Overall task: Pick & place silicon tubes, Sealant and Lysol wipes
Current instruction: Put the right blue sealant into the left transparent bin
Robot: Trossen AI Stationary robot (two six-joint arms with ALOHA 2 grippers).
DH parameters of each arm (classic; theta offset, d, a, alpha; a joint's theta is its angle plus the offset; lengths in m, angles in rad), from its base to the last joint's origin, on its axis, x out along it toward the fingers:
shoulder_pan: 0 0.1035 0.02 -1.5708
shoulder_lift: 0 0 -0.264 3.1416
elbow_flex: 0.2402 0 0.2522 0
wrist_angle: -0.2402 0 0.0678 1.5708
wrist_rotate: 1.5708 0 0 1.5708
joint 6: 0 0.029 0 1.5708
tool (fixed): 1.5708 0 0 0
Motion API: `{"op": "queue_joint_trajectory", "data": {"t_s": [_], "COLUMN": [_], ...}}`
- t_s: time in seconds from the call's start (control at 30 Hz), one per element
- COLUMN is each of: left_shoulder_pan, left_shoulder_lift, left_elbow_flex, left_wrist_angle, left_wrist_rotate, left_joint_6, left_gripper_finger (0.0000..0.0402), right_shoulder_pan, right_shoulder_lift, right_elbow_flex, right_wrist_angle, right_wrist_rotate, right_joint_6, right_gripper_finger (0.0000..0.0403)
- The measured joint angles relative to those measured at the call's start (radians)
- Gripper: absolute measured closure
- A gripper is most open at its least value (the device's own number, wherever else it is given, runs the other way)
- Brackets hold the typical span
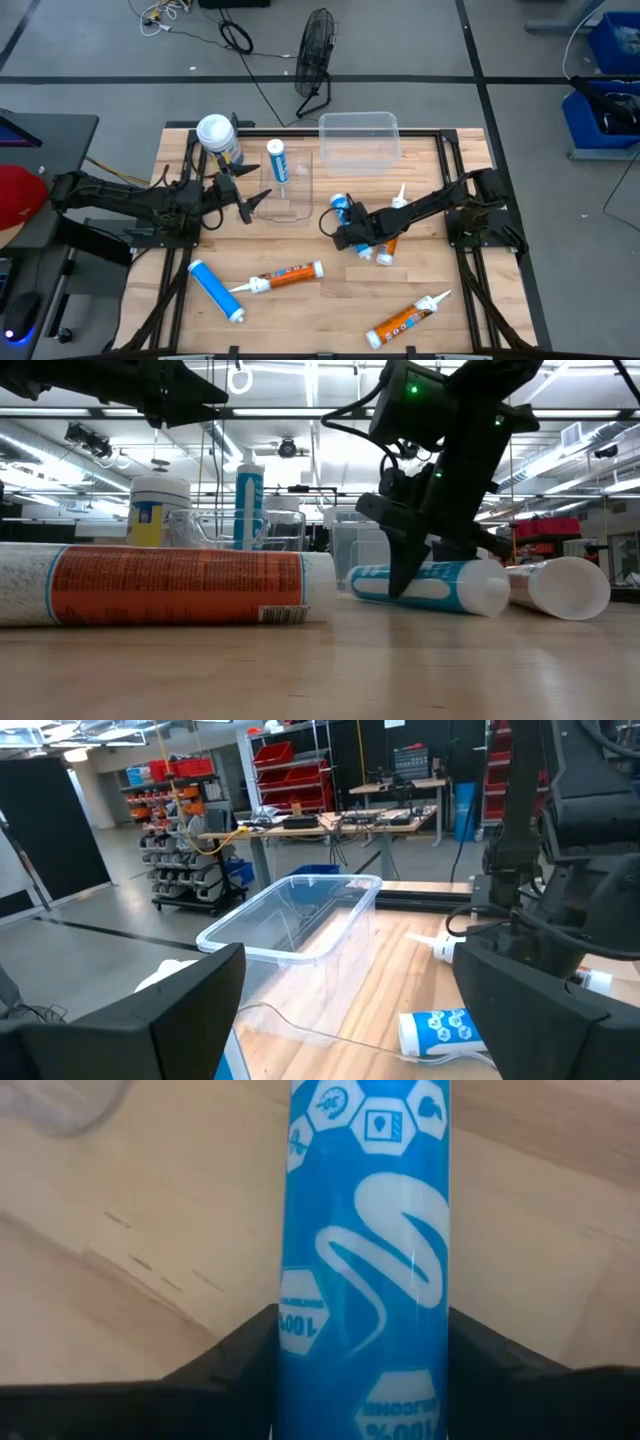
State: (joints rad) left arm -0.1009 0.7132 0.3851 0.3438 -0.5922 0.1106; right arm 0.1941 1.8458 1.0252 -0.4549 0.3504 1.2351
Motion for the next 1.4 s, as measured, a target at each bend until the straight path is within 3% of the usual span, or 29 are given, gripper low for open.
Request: {"op": "queue_joint_trajectory", "data": {"t_s": [0.33,0.67,0.87,1.1,1.4], "left_shoulder_pan": [-0.015,-0.126,-0.201,-0.264,-0.325], "left_shoulder_lift": [0.0,0.0,0.002,0.11,0.355], "left_elbow_flex": [0.0,0.0,0.0,0.002,0.002], "left_wrist_angle": [-0.007,-0.006,-0.003,0.111,0.433], "left_wrist_rotate": [0.082,0.153,0.178,0.109,-0.1], "left_joint_6": [0.035,0.394,0.536,0.676,1.096], "left_gripper_finger": [0.0039,0.0039,0.0039,0.0039,0.0039], "right_shoulder_pan": [0.068,0.125,0.12,0.099,0.065], "right_shoulder_lift": [-0.078,-0.203,-0.283,-0.332,-0.333], "right_elbow_flex": [-0.006,-0.005,-0.005,-0.003,-0.003], "right_wrist_angle": [-0.085,-0.072,0.085,0.248,0.383], "right_wrist_rotate": [-0.004,0.029,0.027,-0.02,-0.13], "right_joint_6": [-0.035,-0.055,-0.151,-0.223,-0.191], "right_gripper_finger": [0.0205,0.0205,0.0205,0.0205,0.0205]}}
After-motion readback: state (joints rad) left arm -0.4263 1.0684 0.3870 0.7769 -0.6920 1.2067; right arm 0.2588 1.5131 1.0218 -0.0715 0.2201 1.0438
